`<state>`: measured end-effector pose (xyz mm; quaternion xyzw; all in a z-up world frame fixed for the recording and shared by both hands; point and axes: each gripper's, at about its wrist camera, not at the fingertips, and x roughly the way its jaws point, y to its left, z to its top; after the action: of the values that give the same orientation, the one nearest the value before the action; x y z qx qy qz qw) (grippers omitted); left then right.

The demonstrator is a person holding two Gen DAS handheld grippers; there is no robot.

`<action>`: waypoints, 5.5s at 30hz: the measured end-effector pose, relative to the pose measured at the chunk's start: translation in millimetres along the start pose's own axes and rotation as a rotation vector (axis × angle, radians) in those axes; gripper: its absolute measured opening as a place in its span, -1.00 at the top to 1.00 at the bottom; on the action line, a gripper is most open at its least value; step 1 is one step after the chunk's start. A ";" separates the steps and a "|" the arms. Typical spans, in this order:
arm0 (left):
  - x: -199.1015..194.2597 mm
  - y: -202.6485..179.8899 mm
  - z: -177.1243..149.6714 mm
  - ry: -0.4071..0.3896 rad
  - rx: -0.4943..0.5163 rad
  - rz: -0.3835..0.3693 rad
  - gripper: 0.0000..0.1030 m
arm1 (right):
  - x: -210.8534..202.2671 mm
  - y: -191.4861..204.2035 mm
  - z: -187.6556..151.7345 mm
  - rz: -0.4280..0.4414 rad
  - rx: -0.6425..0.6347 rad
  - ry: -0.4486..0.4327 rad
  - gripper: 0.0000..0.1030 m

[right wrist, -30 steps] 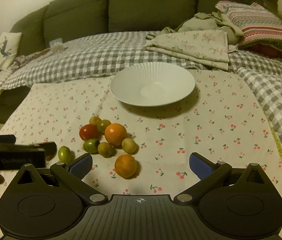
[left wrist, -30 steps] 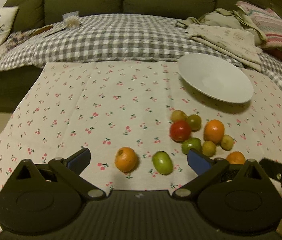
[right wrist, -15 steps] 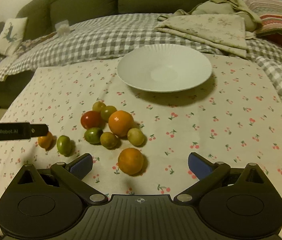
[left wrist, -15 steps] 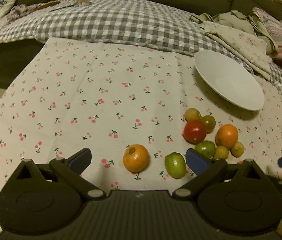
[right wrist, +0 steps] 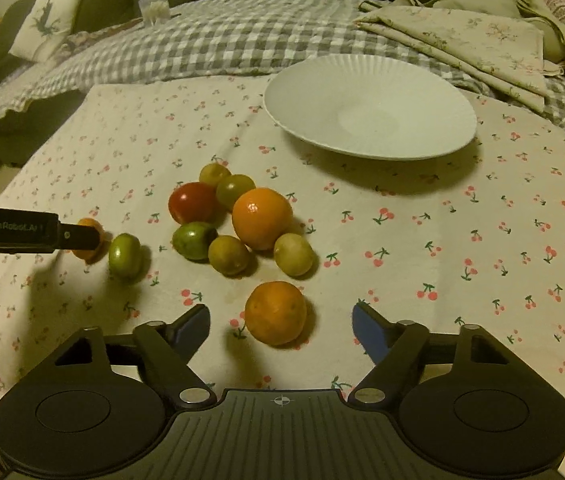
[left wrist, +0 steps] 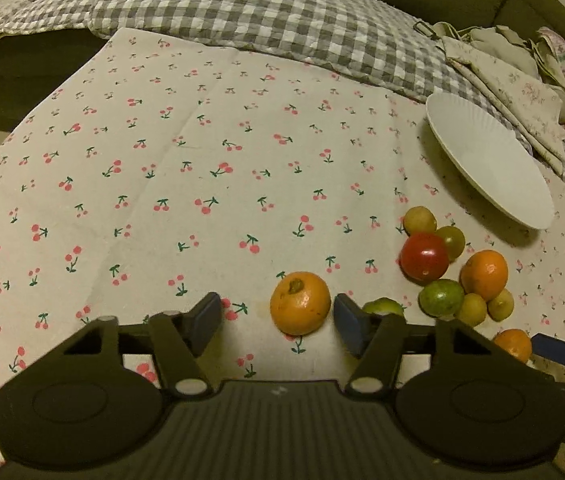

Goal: Organize fruits
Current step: 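Grasp an orange with the left tool while the right tool grasps another orange, then carry both held oranges up and over the white plate, then open the left tool over the plate while the right tool releases its orange, then move both tools back to the remaining fruit cluster, then grasp the green tomato with the left tool while the right grasps a yellow-green fruit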

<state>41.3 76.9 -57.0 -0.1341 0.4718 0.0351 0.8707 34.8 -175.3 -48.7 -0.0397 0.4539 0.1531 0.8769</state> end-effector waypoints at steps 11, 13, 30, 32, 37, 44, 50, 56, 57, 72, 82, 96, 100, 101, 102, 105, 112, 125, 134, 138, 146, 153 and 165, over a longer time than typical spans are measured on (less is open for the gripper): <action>0.9 -9.1 -1.3 -0.046 0.040 -0.027 0.39 | 2.1 4.2 -0.9 0.010 -0.024 -0.012 0.38; -1.6 -7.2 0.3 -0.056 0.034 -0.024 0.40 | 0.3 3.0 -0.1 0.019 -0.014 -0.015 0.38; -27.8 -17.1 25.1 -0.143 0.050 -0.090 0.40 | -22.3 -19.9 21.6 -0.010 0.058 -0.089 0.38; -29.7 -25.3 33.0 -0.134 0.063 -0.115 0.40 | -25.0 -26.4 26.7 -0.018 0.075 -0.103 0.38; -44.7 -60.9 52.3 -0.178 0.147 -0.194 0.40 | -31.6 -50.4 44.5 -0.025 0.129 -0.142 0.38; -17.3 -117.5 68.6 -0.215 0.279 -0.230 0.40 | -27.1 -79.0 66.8 -0.044 0.173 -0.185 0.38; 13.9 -152.0 68.1 -0.252 0.409 -0.271 0.40 | -11.1 -93.4 78.6 -0.042 0.174 -0.200 0.38; 39.3 -165.3 73.7 -0.255 0.474 -0.288 0.40 | 8.2 -99.0 87.1 -0.027 0.145 -0.214 0.38; 43.7 -166.7 74.1 -0.252 0.484 -0.279 0.40 | 10.9 -99.4 88.6 -0.026 0.139 -0.217 0.38; 68.6 -176.5 73.9 -0.249 0.545 -0.227 0.37 | 41.9 -99.6 96.1 -0.028 0.093 -0.203 0.34; 53.0 -173.7 73.7 -0.273 0.566 -0.212 -0.22 | 32.2 -106.8 98.1 -0.033 0.160 -0.216 0.04; 4.3 -121.7 75.5 -0.238 0.430 -0.146 -0.37 | -18.9 -116.0 100.4 0.012 0.298 -0.287 -0.06; -7.4 -101.8 77.7 -0.205 0.341 -0.167 -0.37 | -33.3 -116.3 95.2 0.035 0.339 -0.298 -0.06; -11.8 -96.6 77.5 -0.203 0.322 -0.172 -0.37 | -37.0 -115.3 93.6 0.039 0.345 -0.299 -0.06; -14.9 -93.9 77.3 -0.203 0.311 -0.174 -0.37 | -40.7 -113.8 92.0 0.040 0.349 -0.297 -0.06; -24.5 -84.1 73.1 -0.203 0.286 -0.165 -0.40 | -51.5 -107.6 85.9 0.056 0.364 -0.294 -0.06; -33.6 -66.3 55.0 -0.146 0.243 -0.171 -0.42 | -71.8 -79.1 69.8 0.075 0.321 -0.272 -0.18; -29.9 -52.4 28.9 -0.083 0.233 -0.140 -0.44 | -69.7 -42.7 42.7 0.125 0.268 -0.185 -0.20; -24.8 -46.6 8.1 -0.041 0.229 -0.109 -0.41 | -55.5 -33.2 37.0 0.107 0.236 -0.162 -0.20; -20.7 -46.7 1.7 -0.028 0.227 -0.095 -0.33 | -49.2 -32.7 35.5 0.100 0.235 -0.151 -0.20; -10.2 -56.8 -7.3 -0.020 0.282 -0.063 -0.11 | -39.1 -28.0 32.3 0.104 0.219 -0.125 -0.20; 1.5 -55.9 -8.8 0.025 0.266 -0.078 0.22 | -21.2 -30.6 28.0 0.093 0.215 -0.085 -0.19; 2.0 -60.3 -8.6 0.024 0.272 -0.101 0.47 | 2.6 -22.7 23.0 0.072 0.101 -0.056 0.01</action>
<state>46.7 16.4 -51.0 -0.0388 0.4755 -0.0746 0.8757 61.1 -191.4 -38.9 0.0250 0.4375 0.1626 0.8840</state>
